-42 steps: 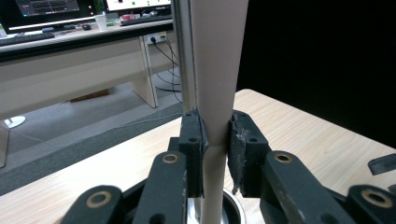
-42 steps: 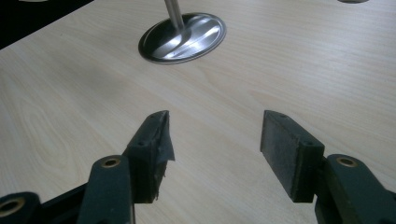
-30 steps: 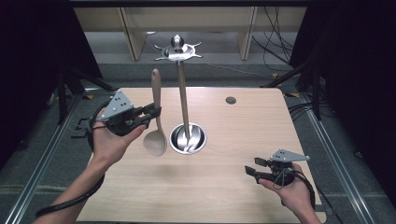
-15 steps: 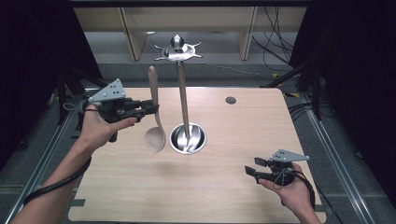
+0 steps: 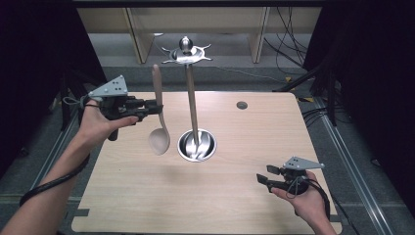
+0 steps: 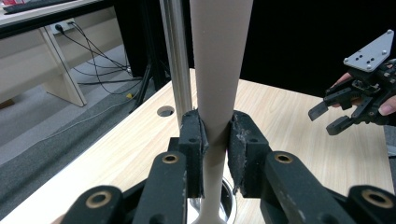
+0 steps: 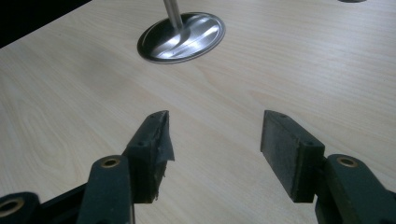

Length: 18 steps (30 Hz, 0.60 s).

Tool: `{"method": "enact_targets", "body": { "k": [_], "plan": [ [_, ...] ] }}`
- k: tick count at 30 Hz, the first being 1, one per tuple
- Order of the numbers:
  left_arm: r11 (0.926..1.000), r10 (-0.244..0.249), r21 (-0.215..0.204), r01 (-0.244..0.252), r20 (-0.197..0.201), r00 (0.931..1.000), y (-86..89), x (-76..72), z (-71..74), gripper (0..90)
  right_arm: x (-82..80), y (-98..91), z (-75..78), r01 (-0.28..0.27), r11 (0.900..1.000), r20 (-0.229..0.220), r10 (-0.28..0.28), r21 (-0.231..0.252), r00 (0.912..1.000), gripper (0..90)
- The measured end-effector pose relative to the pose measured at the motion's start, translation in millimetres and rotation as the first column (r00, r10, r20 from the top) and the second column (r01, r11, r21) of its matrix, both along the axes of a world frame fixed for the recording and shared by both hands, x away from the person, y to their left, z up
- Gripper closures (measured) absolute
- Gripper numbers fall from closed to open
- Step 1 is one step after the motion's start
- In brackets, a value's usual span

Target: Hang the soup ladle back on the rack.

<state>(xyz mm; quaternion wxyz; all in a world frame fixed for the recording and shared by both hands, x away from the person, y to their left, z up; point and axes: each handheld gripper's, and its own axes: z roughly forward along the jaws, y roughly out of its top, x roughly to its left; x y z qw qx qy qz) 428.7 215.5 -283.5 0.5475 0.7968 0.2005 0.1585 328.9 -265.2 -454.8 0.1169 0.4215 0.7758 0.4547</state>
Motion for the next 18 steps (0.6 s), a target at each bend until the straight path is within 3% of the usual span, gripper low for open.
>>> {"method": "enact_targets", "body": {
  "k": [13,16,17,18],
  "plan": [
    [1.0,-0.007,-0.005,0.007,-0.02,0.9998,2.8,11.9,6.7,75.3,-0.4,-0.2,0.8,0.0,1.0,-0.013,0.0,-0.005,0.9999,42.9],
    [0.9998,-0.011,-0.014,0.011,-0.029,0.9995,2.6,15.4,6.6,75.3,0.1,0.0,-0.2,0.0,1.0,0.0,0.0,0.002,1.0,42.9],
    [0.9998,-0.014,-0.012,0.014,-0.031,0.9994,2.4,16.3,6.6,75.3,2.2,-1.8,-0.6,-0.013,0.9998,0.034,0.013,-0.017,0.9993,42.9],
    [0.9998,-0.015,-0.011,0.014,-0.033,0.9993,2.0,16.7,6.6,75.3,2.4,-1.9,-0.8,-0.013,0.9998,0.036,0.014,-0.018,0.9993,42.9]
  ]
}}
